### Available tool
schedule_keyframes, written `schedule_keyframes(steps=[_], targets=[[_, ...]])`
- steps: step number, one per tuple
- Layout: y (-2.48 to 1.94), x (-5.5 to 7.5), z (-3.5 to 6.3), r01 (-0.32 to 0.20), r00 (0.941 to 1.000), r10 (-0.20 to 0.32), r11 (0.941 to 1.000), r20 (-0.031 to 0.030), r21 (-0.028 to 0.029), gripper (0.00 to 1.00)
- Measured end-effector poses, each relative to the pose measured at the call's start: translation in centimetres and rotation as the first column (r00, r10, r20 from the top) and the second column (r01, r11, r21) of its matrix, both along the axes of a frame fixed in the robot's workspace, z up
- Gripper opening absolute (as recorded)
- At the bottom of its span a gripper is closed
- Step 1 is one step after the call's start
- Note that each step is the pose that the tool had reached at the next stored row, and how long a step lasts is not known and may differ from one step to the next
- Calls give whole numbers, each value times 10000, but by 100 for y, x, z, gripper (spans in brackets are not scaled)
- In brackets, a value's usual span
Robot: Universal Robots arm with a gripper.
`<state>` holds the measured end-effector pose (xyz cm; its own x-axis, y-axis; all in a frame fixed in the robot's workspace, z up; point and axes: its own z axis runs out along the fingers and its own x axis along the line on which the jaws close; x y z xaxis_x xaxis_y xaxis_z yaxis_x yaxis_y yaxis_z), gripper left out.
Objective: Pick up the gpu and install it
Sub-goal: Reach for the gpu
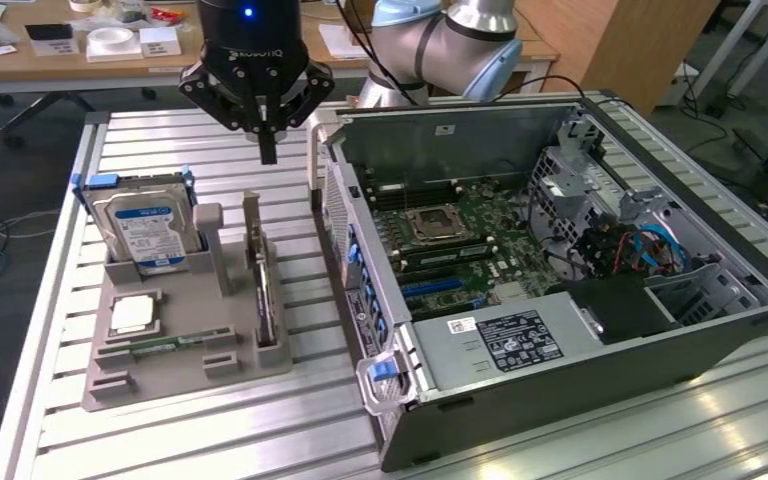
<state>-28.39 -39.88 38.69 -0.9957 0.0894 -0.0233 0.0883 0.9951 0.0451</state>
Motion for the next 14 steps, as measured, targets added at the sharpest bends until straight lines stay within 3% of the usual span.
schedule_keyframes(steps=[14], targets=[[0,-53,-1,0,10000,0,10000,1,0,11]])
